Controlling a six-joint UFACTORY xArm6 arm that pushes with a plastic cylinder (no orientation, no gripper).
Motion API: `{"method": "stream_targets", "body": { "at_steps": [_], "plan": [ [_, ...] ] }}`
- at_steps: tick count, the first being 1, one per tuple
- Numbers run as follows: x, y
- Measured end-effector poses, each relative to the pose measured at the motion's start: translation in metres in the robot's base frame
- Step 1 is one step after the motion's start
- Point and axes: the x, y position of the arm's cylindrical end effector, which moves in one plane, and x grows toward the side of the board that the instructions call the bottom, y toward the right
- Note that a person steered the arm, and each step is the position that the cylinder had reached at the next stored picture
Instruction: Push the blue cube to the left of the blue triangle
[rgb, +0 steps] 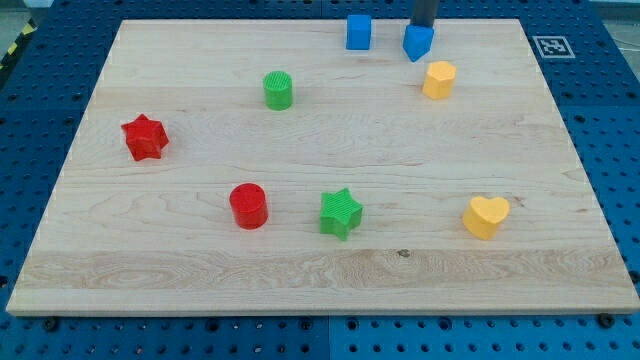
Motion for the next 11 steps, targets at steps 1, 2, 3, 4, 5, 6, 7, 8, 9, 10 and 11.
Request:
{"method": "stream_targets", "body": {
  "at_steps": [1, 2, 3, 4, 5, 6, 7, 8, 9, 10, 11],
  "plan": [
    [-0.010, 0.000],
    [-0.024, -0.031],
    [-0.030, -0.066],
    [-0.029, -0.083],
    [-0.026, -0.102],
    [-0.015, -0.101],
    [-0.015, -0.093],
    [-0.015, -0.121],
    [-0.016, -0.131],
    [0.008, -0.132],
    [0.010, -0.125]
  ]
}}
